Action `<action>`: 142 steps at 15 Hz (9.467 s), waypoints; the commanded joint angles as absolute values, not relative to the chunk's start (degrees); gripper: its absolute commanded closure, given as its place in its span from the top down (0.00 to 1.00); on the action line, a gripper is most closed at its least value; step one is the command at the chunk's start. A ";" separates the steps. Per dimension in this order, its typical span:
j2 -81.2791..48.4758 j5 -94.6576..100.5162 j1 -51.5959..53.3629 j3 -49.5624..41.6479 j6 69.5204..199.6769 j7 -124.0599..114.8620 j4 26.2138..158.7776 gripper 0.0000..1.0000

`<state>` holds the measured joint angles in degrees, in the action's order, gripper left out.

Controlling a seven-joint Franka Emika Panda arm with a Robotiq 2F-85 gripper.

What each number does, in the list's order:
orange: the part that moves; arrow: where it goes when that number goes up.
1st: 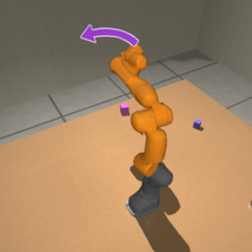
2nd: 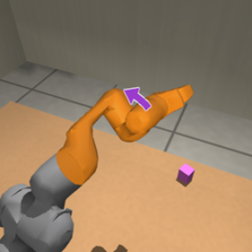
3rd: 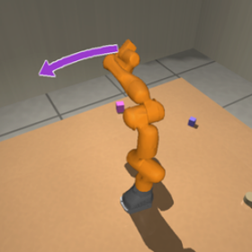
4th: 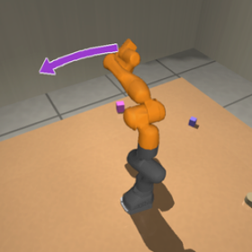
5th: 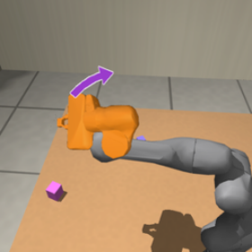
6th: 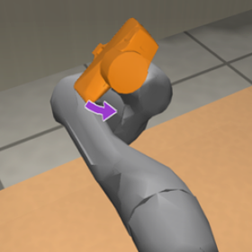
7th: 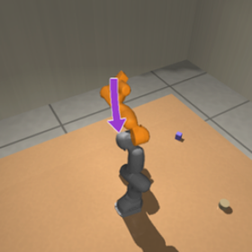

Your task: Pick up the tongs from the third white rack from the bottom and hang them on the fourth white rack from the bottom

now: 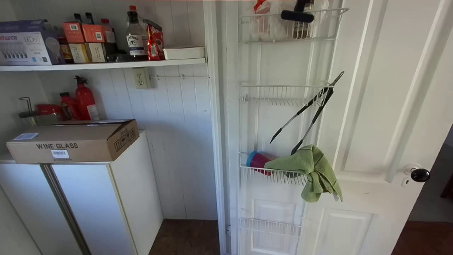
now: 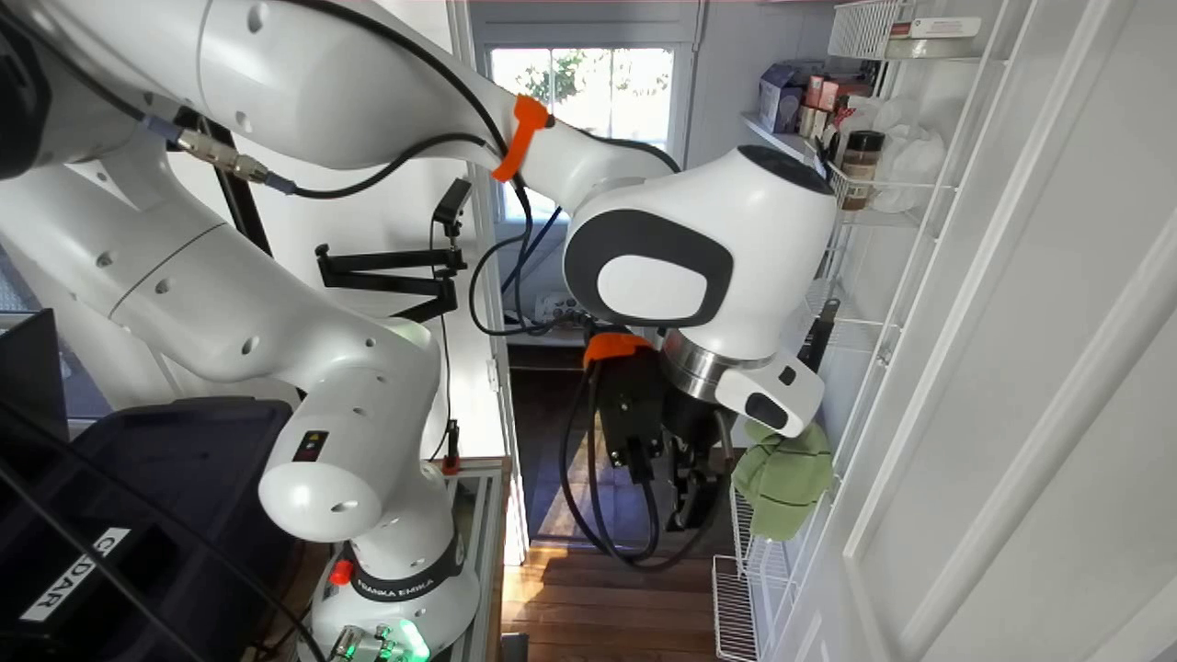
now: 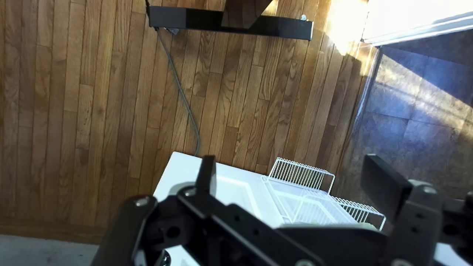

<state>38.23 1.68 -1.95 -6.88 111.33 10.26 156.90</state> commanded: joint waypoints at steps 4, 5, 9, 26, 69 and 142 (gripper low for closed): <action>38.21 1.52 -2.17 -6.65 111.24 10.37 156.83 1.00; 38.21 1.52 -2.17 -6.65 111.24 10.37 156.83 1.00; 38.21 1.52 -2.17 -6.65 111.24 10.37 156.83 1.00; 37.98 -7.57 0.68 -8.71 111.22 11.66 155.63 1.00; 15.03 -39.85 11.02 -0.52 145.66 -2.91 135.91 1.00; 15.94 -39.32 5.44 -0.51 132.09 6.92 123.77 0.01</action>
<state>14.77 -39.47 5.60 -0.44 133.92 6.79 125.17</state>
